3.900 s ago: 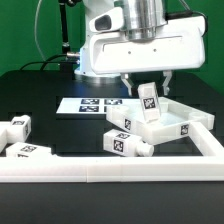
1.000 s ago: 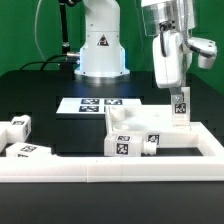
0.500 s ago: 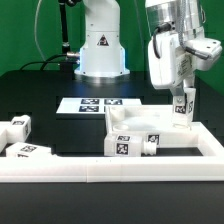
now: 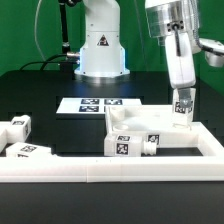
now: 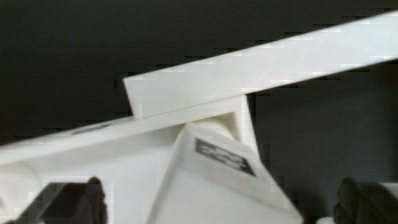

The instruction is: Assemble one leg

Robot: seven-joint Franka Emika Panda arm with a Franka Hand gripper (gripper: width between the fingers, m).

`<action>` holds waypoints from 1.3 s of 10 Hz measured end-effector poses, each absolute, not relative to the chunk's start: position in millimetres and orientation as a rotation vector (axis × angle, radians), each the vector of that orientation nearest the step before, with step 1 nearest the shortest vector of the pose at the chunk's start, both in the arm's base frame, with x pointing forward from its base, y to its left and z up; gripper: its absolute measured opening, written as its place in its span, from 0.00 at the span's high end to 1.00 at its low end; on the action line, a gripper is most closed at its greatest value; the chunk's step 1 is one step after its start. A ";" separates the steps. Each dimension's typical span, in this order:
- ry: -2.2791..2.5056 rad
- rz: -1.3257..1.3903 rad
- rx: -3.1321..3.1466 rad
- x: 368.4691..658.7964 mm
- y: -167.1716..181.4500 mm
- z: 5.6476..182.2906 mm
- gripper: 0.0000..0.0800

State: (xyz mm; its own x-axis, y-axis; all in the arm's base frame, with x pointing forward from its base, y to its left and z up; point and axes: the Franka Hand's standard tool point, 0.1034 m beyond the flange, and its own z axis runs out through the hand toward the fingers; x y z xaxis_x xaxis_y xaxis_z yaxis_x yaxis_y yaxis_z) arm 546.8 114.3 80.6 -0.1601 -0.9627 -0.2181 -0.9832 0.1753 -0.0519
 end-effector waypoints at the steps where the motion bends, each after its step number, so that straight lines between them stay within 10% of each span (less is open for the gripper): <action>1: 2.072 0.180 -2.118 540.5 115.8 79.6 0.19; 10: 1.107 0.126 -2.753 542.1 113.7 83.9 0.19; 13: 1.121 0.129 -2.748 541.7 114.0 83.2 0.53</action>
Offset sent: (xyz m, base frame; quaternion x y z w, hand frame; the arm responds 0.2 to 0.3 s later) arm 0.0024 -0.0002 0.0054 -0.0416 -0.0182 -0.3642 0.9302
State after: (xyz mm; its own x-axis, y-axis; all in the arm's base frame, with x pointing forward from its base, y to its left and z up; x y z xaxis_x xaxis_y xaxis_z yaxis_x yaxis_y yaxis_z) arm 541.7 114.0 83.2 0.7137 -0.6855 -0.1439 -0.7003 -0.7028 -0.1252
